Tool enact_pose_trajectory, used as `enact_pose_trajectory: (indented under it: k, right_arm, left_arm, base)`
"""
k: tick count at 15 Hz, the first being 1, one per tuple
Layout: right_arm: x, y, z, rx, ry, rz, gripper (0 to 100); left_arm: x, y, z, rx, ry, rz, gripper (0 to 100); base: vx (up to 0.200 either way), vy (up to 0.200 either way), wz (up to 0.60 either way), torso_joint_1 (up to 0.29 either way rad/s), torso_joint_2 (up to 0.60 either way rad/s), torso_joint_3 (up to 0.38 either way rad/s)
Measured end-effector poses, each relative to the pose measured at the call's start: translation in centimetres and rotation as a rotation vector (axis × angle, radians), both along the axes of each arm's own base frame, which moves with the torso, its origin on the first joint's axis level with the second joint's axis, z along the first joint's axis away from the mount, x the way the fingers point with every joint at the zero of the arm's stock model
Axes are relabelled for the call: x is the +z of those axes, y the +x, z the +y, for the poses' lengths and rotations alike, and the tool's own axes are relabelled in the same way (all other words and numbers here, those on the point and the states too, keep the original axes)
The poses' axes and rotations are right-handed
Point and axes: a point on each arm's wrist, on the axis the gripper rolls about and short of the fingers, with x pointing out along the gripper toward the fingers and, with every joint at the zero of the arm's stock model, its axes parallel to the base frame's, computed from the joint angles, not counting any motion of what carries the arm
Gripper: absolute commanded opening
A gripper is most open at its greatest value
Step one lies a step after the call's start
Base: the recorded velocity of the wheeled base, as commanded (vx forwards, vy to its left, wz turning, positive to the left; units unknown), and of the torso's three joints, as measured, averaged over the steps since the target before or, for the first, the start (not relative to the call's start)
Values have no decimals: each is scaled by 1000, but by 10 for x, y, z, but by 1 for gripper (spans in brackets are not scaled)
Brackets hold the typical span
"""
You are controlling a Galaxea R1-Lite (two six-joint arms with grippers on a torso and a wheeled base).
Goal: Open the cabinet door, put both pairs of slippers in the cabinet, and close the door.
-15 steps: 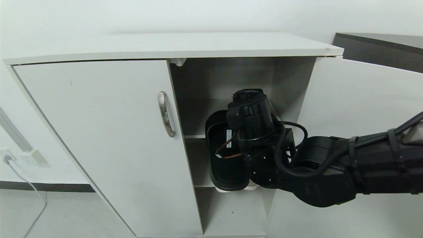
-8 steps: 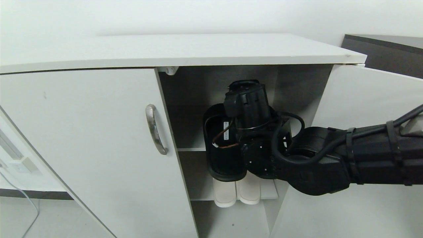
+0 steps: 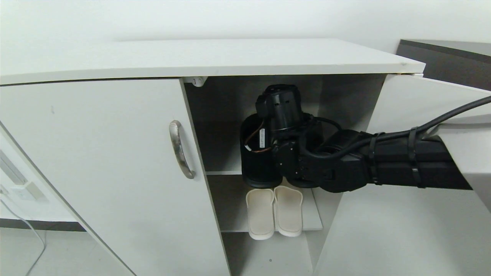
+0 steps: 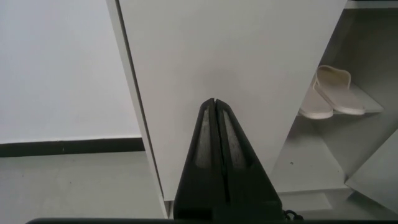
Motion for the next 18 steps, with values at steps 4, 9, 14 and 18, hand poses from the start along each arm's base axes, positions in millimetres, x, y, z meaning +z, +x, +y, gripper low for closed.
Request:
enact_pose_trajectory:
  k: [4, 9, 14, 18]
  right_arm:
    - [1, 19, 2, -28, -1, 2, 0]
    - [-10, 30, 8, -38, -2, 6, 0]
    - [-14, 33, 9, -42, -7, 12, 0]
    - [-16, 33, 9, -43, -10, 16, 100]
  left_arm:
    - [0, 0, 0, 0, 0, 0, 0]
    - [0, 0, 0, 0, -1, 0, 0]
    - [0, 0, 0, 0, -4, 0, 0]
    - [0, 0, 0, 0, -4, 0, 0]
  base:
    - [0, 0, 0, 0, 0, 0]
    - [0, 0, 0, 0, 0, 0]
    - [0, 0, 0, 0, 0, 0]
    - [0, 0, 0, 0, 0, 0]
